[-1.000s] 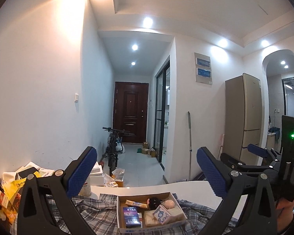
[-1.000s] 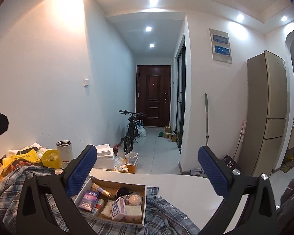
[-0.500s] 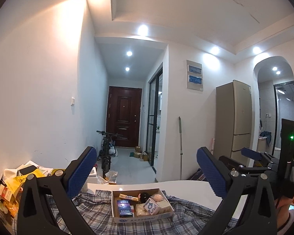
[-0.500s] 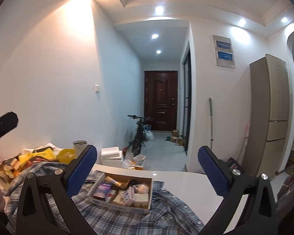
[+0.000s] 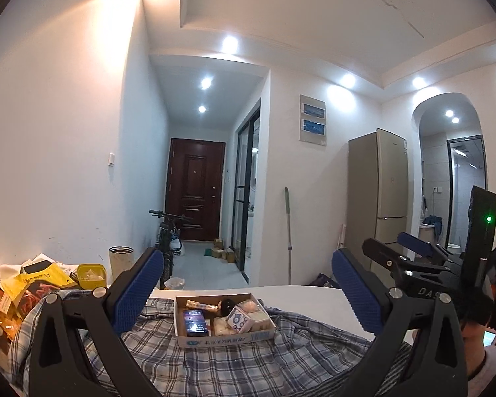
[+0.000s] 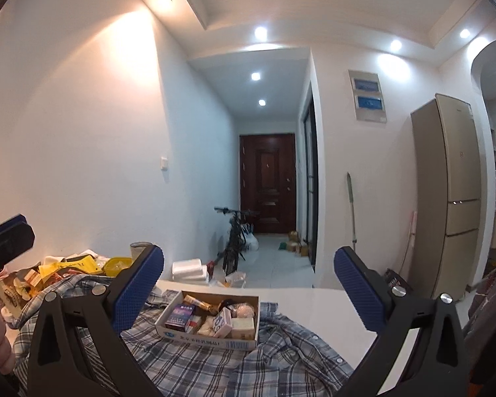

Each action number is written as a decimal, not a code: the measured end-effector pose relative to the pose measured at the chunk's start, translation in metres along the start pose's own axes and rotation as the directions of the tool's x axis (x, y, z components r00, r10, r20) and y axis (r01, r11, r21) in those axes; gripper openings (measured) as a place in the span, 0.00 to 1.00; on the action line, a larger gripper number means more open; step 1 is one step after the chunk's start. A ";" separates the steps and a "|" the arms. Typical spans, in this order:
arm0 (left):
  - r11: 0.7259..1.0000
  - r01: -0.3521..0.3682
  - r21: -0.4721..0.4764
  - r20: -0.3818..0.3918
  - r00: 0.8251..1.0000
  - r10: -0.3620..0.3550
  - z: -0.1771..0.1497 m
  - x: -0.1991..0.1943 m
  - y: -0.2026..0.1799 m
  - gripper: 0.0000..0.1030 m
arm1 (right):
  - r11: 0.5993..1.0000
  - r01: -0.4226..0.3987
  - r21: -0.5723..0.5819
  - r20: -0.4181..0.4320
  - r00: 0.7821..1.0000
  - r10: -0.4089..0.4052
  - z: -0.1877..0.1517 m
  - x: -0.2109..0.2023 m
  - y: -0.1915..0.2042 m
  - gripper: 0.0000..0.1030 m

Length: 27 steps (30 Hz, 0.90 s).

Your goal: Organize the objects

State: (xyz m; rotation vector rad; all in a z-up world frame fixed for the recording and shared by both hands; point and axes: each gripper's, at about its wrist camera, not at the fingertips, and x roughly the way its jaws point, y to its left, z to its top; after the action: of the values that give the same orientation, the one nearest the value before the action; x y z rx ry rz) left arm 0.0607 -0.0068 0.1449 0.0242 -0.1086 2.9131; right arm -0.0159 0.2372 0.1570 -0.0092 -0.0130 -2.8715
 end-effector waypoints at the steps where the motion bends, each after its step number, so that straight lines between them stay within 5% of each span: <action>1: 1.000 -0.021 0.007 0.016 1.000 0.021 -0.005 -0.001 -0.001 1.00 | 1.000 -0.026 0.014 -0.006 1.000 0.026 -0.004 -0.001 -0.003 1.00; 9: 0.980 -0.179 0.087 0.058 0.983 0.174 -0.046 0.009 -0.008 1.00 | 0.995 0.094 -0.028 -0.009 0.996 -0.094 -0.034 -0.004 -0.002 1.00; 14: 0.985 -0.148 0.093 0.049 0.988 0.144 -0.070 0.015 -0.006 1.00 | 0.998 0.058 0.016 -0.029 0.998 -0.058 -0.051 -0.003 -0.007 1.00; 27: 0.975 -0.205 0.081 -0.012 0.978 0.207 -0.124 0.050 0.006 1.00 | 0.995 0.077 0.066 -0.062 0.995 -0.073 -0.107 0.017 -0.027 1.00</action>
State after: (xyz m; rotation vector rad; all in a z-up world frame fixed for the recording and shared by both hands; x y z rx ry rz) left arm 0.0095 0.0079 0.0223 -0.0046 0.0097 3.1230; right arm -0.0403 0.2580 0.0497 0.0922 -0.1013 -2.9431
